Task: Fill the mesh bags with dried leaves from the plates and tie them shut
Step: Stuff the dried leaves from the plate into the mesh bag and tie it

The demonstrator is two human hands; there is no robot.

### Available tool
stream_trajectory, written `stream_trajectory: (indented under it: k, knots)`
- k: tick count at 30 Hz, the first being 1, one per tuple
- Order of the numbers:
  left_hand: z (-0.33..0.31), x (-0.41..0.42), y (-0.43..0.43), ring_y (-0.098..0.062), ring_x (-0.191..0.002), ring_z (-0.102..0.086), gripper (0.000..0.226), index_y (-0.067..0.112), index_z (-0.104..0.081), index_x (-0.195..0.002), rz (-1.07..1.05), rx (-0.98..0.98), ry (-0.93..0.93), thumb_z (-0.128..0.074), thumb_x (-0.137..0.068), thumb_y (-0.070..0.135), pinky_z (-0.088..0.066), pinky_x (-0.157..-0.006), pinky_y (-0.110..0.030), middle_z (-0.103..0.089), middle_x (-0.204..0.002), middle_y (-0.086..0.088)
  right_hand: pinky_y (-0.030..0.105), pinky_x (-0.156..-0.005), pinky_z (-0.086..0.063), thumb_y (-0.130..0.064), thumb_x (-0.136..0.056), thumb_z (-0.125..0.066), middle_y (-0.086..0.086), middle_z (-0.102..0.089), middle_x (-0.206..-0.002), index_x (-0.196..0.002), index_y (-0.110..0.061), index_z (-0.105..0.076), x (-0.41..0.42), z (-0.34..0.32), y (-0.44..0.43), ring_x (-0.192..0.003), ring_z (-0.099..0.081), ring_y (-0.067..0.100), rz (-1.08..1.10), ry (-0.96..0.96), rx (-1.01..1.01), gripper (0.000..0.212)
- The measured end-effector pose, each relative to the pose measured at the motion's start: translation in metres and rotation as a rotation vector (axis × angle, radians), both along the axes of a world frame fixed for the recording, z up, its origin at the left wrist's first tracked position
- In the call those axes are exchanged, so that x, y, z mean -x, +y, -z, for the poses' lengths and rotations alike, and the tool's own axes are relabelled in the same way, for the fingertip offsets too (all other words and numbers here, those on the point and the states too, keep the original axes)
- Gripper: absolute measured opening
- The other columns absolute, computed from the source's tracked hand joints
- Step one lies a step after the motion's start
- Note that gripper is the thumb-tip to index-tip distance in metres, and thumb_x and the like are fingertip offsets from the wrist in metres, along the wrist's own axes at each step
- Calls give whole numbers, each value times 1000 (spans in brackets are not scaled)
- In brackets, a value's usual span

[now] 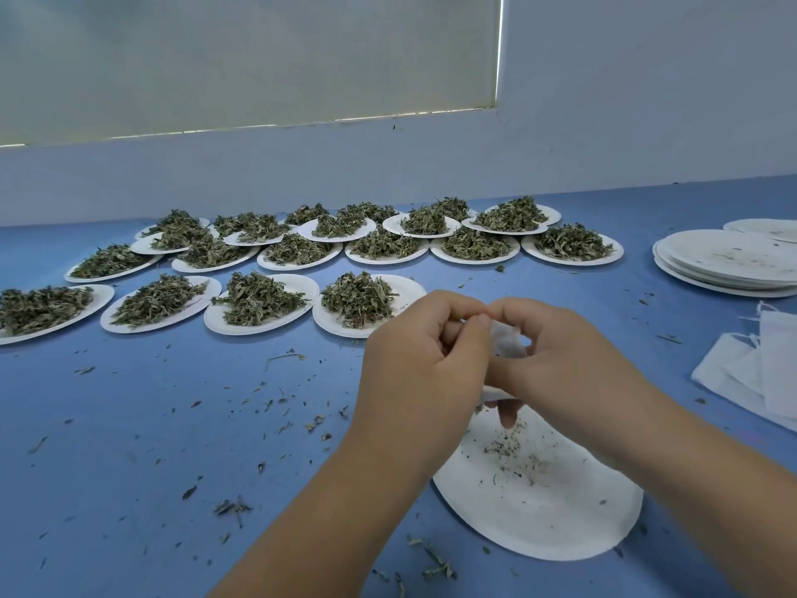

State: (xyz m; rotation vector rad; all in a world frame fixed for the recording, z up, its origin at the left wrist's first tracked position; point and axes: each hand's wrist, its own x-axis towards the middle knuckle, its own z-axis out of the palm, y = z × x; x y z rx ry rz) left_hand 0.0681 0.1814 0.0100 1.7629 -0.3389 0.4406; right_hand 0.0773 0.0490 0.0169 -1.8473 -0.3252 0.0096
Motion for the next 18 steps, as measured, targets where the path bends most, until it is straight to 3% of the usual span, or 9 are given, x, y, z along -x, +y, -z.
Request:
stream_trajectory:
  k: [3, 6, 8, 11, 14, 18]
  knots:
    - [0, 2, -4, 0, -40, -46, 22, 25, -69, -75, 20, -20, 7, -61, -89, 10, -32, -41, -7, -52, -48, 12, 21, -37, -37, 6, -75, -60, -2, -55, -46, -71, -16, -61, -5, 5, 6, -37, -47, 14, 85, -57, 16, 22]
    - [2, 3, -6, 1, -45, -47, 21, 24, -70, -76, 33, -56, 11, -63, -87, 8, -32, -46, -6, -54, -53, 14, 19, -37, -30, 11, -74, -51, -8, -44, -43, -61, -19, -54, -12, 11, 12, -37, -37, 7, 165, -71, 105, 33]
    - [2, 2, -6, 1, -47, -48, 20, 24, -71, -77, 17, -66, 7, -63, -88, 10, -34, -47, -7, -56, -54, 13, 22, -39, -33, 8, -76, -53, -4, -48, -47, -63, -19, -55, -13, 10, 11, -41, -40, 12, 155, -63, 112, 31]
    - [-1, 1, -1, -4, -51, -59, 21, 27, -68, -77, -8, -7, -9, -61, -90, 12, -43, -45, -13, -64, -62, 8, 27, -48, -48, -4, -82, -59, 7, -67, -68, -84, -16, -67, -8, 3, 2, -55, -61, 23, -23, 12, 42, 14]
    - [-3, 0, 4, -3, -55, -62, 21, 31, -67, -77, -43, -20, -33, -61, -91, 15, -48, -49, -16, -68, -68, 10, 25, -62, -53, -16, -87, -63, 8, -71, -87, -91, -19, -72, -4, -1, -6, -72, -68, 19, -125, 77, -20, 10]
    - [-3, 2, 1, 4, -48, -51, 22, 28, -65, -77, -17, -52, -35, -60, -91, 13, -34, -46, -4, -59, -58, 16, 20, -54, -49, -25, -87, -64, 10, -64, -68, -83, -14, -71, -1, -3, -5, -58, -59, 16, -44, 42, -35, 14]
